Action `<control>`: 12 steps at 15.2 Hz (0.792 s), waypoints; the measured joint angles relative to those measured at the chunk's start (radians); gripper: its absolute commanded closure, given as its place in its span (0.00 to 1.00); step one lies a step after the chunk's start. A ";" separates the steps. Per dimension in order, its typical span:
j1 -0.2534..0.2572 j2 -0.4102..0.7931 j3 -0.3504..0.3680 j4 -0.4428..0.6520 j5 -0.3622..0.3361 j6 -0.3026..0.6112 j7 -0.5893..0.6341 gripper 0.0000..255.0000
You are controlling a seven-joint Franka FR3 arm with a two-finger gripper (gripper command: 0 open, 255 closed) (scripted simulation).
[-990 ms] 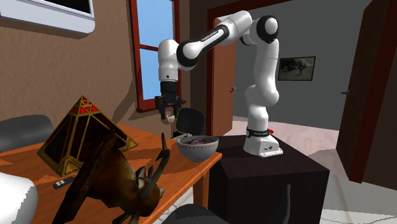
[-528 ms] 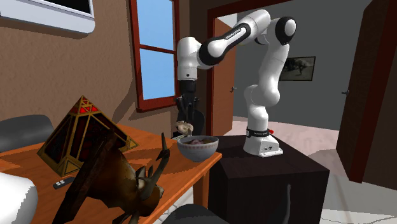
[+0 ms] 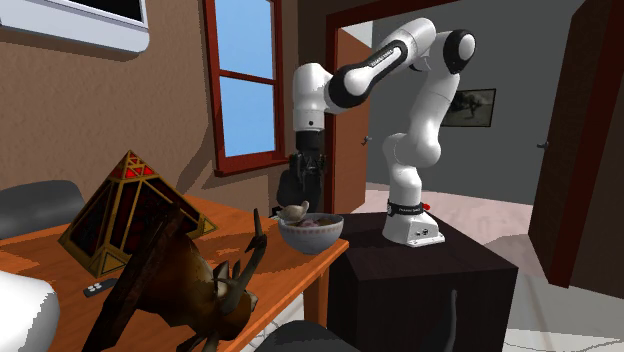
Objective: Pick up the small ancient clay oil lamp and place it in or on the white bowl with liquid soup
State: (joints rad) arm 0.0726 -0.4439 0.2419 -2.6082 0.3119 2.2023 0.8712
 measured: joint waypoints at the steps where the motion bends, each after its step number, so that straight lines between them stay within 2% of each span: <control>1: -0.004 0.033 -0.017 0.003 -0.003 0.028 -0.050 0.00; 7: -0.006 0.262 -0.085 0.078 0.004 0.179 -0.329 0.00; 12: 0.001 0.330 -0.082 0.075 0.019 0.251 -0.364 0.00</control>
State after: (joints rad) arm 0.0732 -0.1141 0.1595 -2.5333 0.3305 2.4533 0.5068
